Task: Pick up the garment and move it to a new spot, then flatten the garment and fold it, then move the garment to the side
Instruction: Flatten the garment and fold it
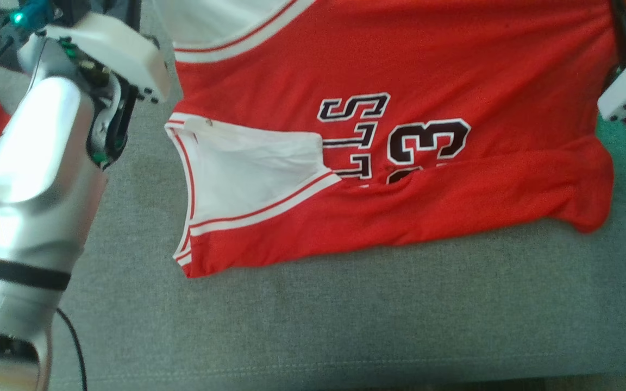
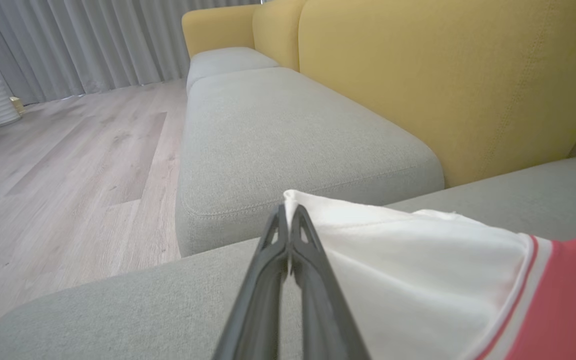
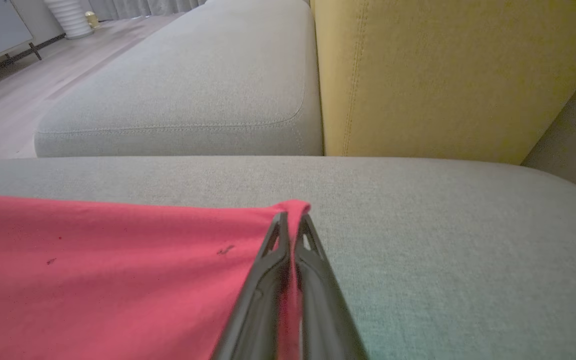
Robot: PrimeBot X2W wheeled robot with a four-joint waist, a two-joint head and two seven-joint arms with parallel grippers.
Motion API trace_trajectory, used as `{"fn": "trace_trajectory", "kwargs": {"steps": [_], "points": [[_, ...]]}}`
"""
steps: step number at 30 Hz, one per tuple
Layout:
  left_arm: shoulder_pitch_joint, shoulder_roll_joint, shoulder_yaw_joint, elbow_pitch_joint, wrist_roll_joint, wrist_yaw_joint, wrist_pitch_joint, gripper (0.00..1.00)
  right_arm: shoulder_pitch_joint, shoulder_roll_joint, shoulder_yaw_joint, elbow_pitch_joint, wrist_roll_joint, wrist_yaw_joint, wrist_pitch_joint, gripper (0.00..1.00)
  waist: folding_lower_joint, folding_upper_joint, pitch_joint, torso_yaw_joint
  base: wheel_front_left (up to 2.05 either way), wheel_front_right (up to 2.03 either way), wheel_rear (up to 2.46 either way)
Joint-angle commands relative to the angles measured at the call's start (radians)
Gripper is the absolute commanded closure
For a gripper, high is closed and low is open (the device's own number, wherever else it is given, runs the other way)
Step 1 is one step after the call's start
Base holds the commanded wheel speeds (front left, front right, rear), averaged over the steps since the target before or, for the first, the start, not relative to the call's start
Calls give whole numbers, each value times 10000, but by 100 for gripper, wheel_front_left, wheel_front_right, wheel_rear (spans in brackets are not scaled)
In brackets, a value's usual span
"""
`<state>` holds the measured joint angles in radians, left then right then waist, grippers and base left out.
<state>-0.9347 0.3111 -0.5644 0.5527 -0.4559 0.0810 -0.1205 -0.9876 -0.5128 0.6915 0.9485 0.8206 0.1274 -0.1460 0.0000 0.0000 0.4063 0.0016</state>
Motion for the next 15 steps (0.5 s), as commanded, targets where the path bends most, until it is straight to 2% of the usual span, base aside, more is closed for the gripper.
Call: {"fn": "trace_trajectory", "kwargs": {"steps": [1,4,8,15], "points": [[-658,277,504,0,98,129,-332,100,-171,-51,72,22,-94,33,-291,100,0,0,33,9,0,0,0],[-886,64,485,466,102,107,-650,100,-291,50,170,207,-86,33,-503,100,0,0,66,18,0,0,0],[-928,-84,203,890,159,-226,-776,100,-210,104,423,295,27,33,-582,100,0,0,31,31,0,0,0],[-288,91,-47,808,87,-550,-814,100,344,-83,801,94,437,33,-677,100,0,0,-462,50,0,0,0]]}}
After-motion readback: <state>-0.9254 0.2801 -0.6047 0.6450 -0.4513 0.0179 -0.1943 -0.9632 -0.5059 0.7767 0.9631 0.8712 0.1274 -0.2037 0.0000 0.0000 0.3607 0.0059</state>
